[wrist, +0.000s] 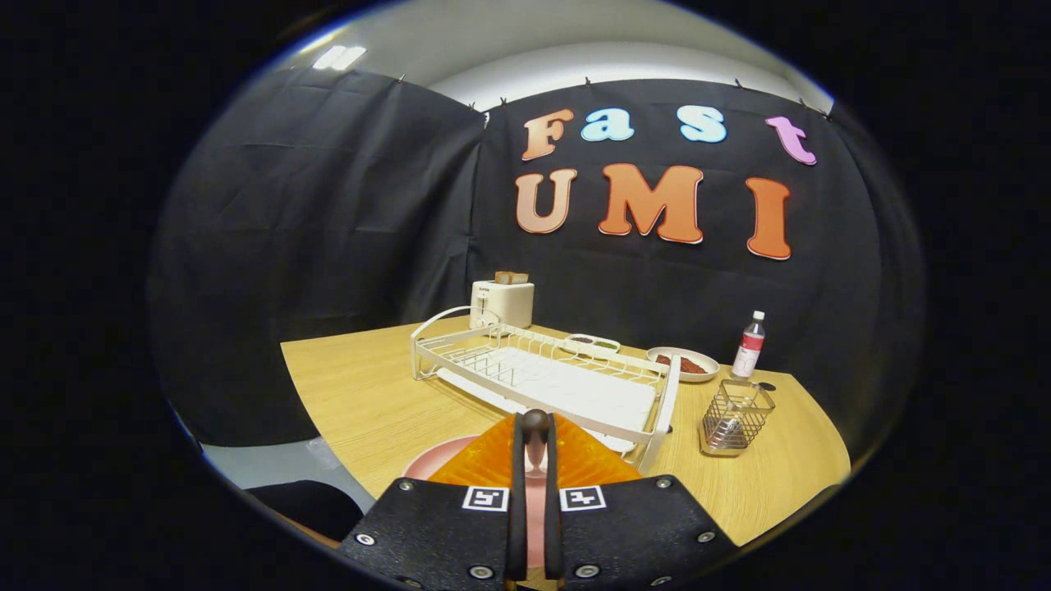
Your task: Take the plate from the dish rack, then take the spoon from the basket and place it into the plate.
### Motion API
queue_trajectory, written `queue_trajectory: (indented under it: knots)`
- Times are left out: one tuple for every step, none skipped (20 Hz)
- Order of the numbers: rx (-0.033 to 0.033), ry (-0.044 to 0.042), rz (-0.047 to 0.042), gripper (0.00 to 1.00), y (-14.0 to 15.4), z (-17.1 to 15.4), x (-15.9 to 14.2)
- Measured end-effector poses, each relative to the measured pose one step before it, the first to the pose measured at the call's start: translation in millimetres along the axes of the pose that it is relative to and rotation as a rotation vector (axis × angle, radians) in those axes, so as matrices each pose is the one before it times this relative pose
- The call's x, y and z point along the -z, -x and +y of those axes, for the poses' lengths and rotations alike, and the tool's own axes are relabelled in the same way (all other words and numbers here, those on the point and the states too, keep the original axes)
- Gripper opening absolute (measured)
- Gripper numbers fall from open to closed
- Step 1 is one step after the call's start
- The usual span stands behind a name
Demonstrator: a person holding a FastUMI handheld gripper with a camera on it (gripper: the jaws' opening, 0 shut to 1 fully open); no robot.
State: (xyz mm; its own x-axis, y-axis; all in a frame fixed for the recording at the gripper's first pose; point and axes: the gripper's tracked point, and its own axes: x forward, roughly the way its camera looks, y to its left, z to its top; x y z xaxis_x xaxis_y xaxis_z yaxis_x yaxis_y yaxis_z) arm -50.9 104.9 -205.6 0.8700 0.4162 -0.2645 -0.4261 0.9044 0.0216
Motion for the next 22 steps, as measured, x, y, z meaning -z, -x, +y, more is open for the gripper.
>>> queue_trajectory:
  knots:
    - [0.00754,-0.01312,0.00431,0.08,3.6,-2.83,2.96]
    - [0.00628,-0.01582,0.00525,0.09,4.34,-3.11,3.83]
    - [0.00629,-0.01455,0.00298,0.1,3.58,-1.66,2.78]
    - [0.00459,-0.02048,-0.00083,0.1,3.34,-1.09,2.23]
    - [0.00248,-0.0213,0.00135,0.1,0.82,-1.89,4.9]
    - [0.00397,-0.01732,0.01024,0.1,1.27,-2.91,6.16]
    - [0.00472,-0.01444,0.02225,0.11,1.09,-3.04,10.33]
    - [0.00558,-0.01389,0.01856,0.11,1.62,-2.99,6.02]
    - [0.00414,-0.01265,0.00644,0.11,1.11,-0.46,1.52]
    - [0.00117,-0.00952,-0.00218,0.11,1.78,-0.29,-0.19]
    - [0.00564,-0.00153,-0.00508,0.11,0.82,-1.12,-0.12]
    - [0.01184,0.00579,-0.00513,0.13,1.29,-2.32,-0.44]
    - [0.00879,0.00746,-0.00118,0.15,-0.07,-0.57,0.83]
    - [0.00423,0.00327,-0.00002,0.15,0.25,0.43,0.02]
    - [0.0053,0.00077,-0.00142,0.16,0.41,0.38,0.41]
    - [0.00966,-0.00366,-0.01102,0.17,0.71,-1.37,-4.43]
    - [0.00618,-0.00201,-0.01103,0.17,-0.58,0.43,-3.12]
    - [0.00925,-0.0014,-0.01176,0.19,-0.34,-1.47,-4.44]
    - [0.01232,-0.00075,-0.01055,0.26,-0.55,-2.02,-6.11]
    - [0.01379,-0.00161,-0.015,0.3,0.2,-1.7,-7.89]
    - [0.01471,-0.00147,-0.02279,0.35,2.21,-0.77,-10.56]
    - [0.01984,-0.00008,-0.02282,0.4,0.35,-1.82,-10.6]
